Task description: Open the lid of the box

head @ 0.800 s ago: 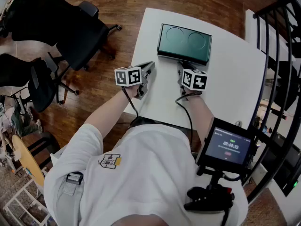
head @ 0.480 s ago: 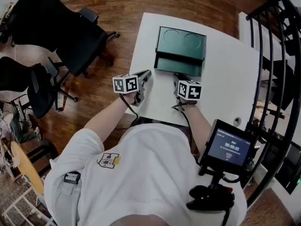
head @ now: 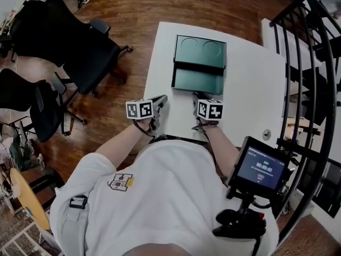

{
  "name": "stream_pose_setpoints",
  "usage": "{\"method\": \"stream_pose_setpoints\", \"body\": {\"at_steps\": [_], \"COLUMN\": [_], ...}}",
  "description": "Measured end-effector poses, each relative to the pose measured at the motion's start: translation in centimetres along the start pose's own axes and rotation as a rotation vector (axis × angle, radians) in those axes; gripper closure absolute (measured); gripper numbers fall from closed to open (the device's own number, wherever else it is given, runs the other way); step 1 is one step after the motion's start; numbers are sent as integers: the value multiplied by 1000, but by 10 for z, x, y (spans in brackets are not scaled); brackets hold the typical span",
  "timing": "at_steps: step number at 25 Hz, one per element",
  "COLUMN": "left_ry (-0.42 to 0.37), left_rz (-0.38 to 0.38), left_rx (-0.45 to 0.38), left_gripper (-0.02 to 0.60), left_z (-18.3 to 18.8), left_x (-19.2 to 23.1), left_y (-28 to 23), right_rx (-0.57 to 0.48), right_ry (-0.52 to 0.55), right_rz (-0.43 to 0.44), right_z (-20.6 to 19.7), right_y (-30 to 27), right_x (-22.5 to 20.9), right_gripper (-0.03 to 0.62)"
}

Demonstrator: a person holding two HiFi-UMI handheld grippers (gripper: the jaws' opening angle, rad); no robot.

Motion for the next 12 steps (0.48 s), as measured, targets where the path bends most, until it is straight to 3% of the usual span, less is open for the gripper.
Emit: {"method": "stream_pose_setpoints", "body": {"at_steps": [3,7,12], "left_ry": [-5,-13,-41], "left_rz": [-7,-27,-80], "left_rx": [6,21,53], "left_gripper": [581,580,580], "left_z": [-2,-3,-23], "left_x": [-2,-6,-11], "left_y": [2,8,31], "right_rx": [-4,-49,-193], "right_ry": [-16,-57,-76], "right_rz": [6,33,63], "right_z": [0,2,-20], "right_y": [-3,8,60], "right_x": [-3,-3,22], "right_gripper": [528,462,554]}}
Point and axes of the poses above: the fingertips, and each gripper's own axes: y backward along the fingers, x to its left, z out of its top, the point moved 6 cm from there along y, backward along the fingers, and after that the axes turned 9 degrees about y, right-handed, at the moved point
